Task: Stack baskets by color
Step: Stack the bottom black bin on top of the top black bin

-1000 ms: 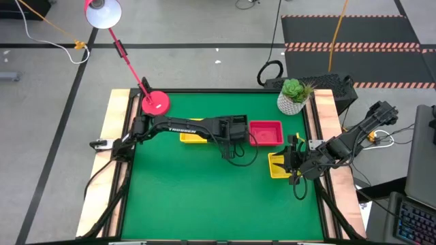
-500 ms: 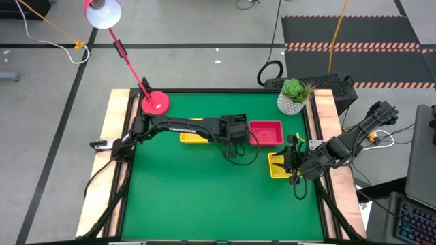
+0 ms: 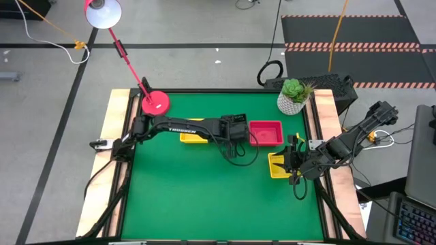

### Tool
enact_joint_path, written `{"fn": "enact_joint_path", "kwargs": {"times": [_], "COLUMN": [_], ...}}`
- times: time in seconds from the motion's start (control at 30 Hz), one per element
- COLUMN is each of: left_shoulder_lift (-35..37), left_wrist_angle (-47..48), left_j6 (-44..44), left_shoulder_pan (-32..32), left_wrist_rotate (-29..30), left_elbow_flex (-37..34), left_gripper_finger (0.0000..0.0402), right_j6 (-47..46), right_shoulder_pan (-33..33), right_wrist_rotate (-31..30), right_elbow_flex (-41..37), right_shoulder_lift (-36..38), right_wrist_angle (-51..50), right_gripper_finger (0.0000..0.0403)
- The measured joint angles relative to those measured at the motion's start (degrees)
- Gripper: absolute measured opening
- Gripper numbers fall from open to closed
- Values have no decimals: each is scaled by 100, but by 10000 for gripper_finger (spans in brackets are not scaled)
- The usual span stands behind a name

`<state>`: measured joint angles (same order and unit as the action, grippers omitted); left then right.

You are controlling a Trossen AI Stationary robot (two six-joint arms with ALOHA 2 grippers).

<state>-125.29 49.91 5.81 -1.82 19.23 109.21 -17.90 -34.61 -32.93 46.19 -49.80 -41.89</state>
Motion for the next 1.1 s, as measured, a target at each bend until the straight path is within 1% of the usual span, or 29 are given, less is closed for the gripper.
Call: {"fn": "enact_joint_path", "kwargs": {"times": [0.13,0.23,0.37,0.5,0.53,0.7,0.87,1.0,1.1], "left_shoulder_lift": [6,4,11,11,22,76,112,138,138], "left_wrist_angle": [-150,-387,-659,-696,-699,-671,-652,-653,-642], "left_j6": [119,181,224,327,334,295,75,-50,-35], "left_shoulder_pan": [-24,-62,-79,-79,-77,-77,-73,-73,-73], "left_wrist_rotate": [-43,-55,35,64,74,74,70,42,32], "left_elbow_flex": [-216,-488,-733,-743,-741,-741,-741,-741,-741], "left_gripper_finger": [132,117,73,17,10,15,7,19,20], "right_j6": [-6,-4,11,56,57,76,68,63,60], "right_shoulder_pan": [0,1,0,1,2,1,2,2,0], "right_wrist_rotate": [0,2,2,0,0,0,0,0,0], "right_elbow_flex": [0,0,0,0,0,0,0,0,0], "right_shoulder_lift": [0,-1,-2,-1,-1,-2,-2,-2,-2], "right_wrist_angle": [0,1,0,0,0,0,0,0,0], "right_gripper_finger": [143,143,143,143,143,143,143,143,143]}}
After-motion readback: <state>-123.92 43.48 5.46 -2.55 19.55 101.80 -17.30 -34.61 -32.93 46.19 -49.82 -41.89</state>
